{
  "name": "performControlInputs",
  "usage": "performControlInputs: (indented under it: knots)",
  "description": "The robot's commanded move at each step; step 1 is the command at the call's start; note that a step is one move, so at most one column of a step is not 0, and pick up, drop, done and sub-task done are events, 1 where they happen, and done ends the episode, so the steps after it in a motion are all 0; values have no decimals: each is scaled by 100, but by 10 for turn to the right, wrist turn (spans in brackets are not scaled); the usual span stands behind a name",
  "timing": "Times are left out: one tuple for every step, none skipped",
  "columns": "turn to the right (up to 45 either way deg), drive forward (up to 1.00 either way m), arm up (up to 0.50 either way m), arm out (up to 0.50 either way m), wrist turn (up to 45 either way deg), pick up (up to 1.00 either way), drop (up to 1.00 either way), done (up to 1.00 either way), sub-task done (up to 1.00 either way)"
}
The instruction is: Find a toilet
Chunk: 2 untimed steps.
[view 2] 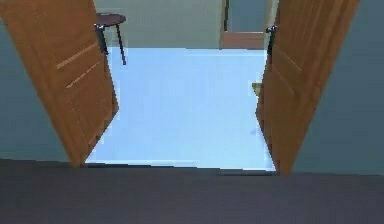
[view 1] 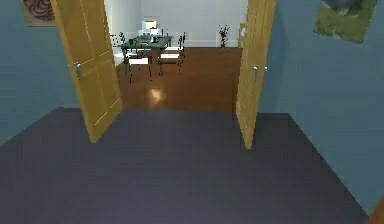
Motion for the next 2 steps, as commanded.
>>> performControlInputs:
  knots:
    - [-30,0,0,0,0,0,0,0,0]
    - [0,100,0,0,0,0,0,0,0]
